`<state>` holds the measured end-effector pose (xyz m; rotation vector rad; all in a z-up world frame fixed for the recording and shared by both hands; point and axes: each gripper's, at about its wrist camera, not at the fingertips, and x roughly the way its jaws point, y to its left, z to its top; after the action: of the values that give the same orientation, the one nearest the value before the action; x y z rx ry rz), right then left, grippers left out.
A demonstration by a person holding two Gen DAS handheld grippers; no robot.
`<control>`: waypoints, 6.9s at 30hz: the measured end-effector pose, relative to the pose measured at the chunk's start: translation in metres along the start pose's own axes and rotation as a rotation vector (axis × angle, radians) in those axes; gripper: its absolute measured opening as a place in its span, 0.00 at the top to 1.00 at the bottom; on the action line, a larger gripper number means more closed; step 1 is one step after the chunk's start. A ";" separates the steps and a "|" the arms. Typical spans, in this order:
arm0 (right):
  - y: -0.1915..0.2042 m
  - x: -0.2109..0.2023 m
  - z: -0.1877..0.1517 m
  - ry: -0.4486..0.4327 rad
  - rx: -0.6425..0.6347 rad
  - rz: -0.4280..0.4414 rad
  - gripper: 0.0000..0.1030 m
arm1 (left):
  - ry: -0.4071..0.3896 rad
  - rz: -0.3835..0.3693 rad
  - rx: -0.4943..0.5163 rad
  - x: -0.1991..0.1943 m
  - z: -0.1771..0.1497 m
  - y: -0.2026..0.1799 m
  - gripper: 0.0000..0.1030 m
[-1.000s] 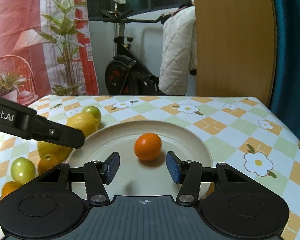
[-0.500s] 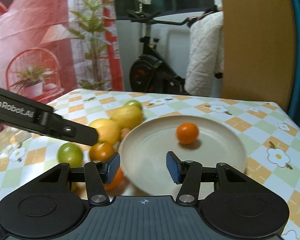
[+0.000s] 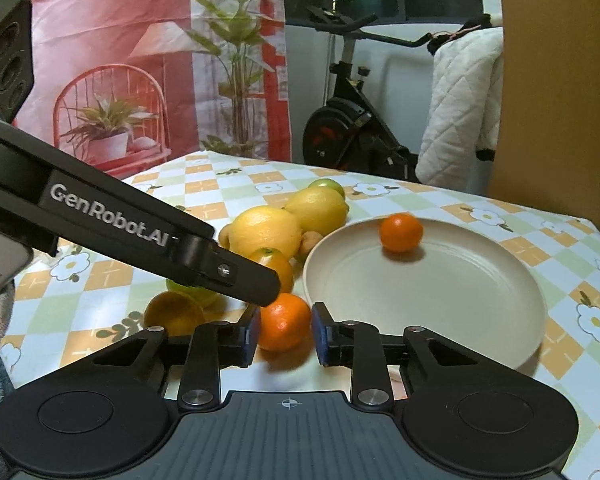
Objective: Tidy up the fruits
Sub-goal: 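Move the left gripper back to another small tangerine by the pile, then close the left gripper on the second tangerine and lift it, then lower the second tangerine onto the plate and open the left gripper, then move the left gripper toward a larger orange beside the green lime, then close the left gripper around the larger orange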
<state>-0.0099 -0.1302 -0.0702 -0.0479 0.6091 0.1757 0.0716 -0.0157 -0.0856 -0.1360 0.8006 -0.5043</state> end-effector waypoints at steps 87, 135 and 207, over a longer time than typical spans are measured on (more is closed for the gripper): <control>-0.050 0.020 0.027 -0.067 0.165 -0.029 0.70 | -0.007 0.085 0.193 0.046 0.048 -0.047 0.65; -0.078 0.031 0.037 -0.001 0.225 -0.202 0.63 | -0.009 0.106 0.144 0.056 0.069 -0.035 0.63; 0.059 0.017 0.002 0.135 -0.037 0.111 0.58 | 0.056 -0.029 -0.149 -0.024 -0.032 0.047 0.58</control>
<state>-0.0061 -0.0699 -0.0780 -0.0622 0.7432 0.2927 0.0528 0.0396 -0.1060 -0.2724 0.8917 -0.4771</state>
